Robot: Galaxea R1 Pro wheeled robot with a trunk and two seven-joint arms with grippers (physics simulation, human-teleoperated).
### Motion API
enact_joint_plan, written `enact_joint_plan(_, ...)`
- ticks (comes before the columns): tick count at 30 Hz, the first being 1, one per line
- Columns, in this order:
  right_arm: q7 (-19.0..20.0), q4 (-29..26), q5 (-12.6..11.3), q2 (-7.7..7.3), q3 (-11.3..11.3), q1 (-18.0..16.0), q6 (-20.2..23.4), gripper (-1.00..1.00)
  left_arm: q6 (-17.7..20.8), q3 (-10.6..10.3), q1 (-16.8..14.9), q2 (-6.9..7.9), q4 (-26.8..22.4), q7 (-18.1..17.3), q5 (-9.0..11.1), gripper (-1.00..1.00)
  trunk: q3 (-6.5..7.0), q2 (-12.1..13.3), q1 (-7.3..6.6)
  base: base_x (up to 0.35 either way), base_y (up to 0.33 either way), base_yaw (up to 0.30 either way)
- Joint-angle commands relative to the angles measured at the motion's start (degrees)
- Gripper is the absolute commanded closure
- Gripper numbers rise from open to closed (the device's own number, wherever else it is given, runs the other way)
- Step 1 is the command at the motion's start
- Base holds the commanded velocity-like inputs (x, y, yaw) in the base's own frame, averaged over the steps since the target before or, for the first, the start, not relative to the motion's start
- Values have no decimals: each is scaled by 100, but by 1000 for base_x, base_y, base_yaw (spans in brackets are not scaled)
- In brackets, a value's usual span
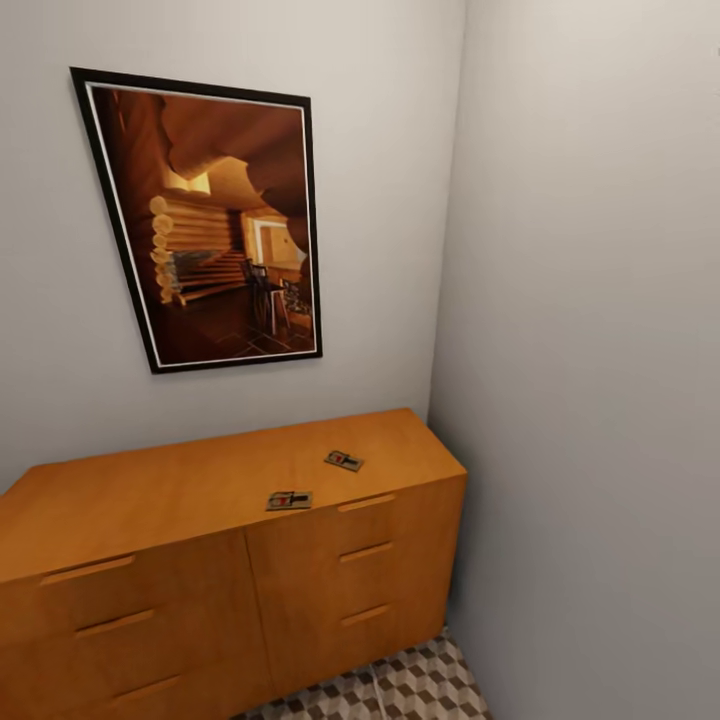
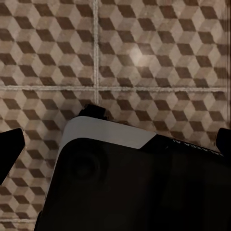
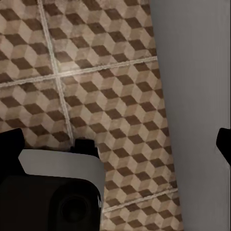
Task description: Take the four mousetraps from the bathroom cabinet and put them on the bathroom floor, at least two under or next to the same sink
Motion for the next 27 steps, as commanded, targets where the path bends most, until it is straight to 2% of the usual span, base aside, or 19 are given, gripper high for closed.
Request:
enact_joint_plan(1,-35,19,53,3,28,-8,-16,-100,-17,-49,-4,-1,3,21,45,-100,-7,-5,2,128,-219,0)
enact_joint_plan(7,-32,19,53,2,29,-8,-13,-100,-22,-48,-4,-1,3,17,45,-100,-7,-5,2,121,-153,0)
enact_joint_plan(15,-34,19,53,5,29,-8,-16,-100,-24,-42,-4,-1,3,12,45,-100,-7,-5,2,30,-34,13)
enact_joint_plan(27,-35,19,53,0,28,-8,-16,-100,-31,-41,-4,-2,3,11,45,-100,-7,-5,2,3,-3,213)
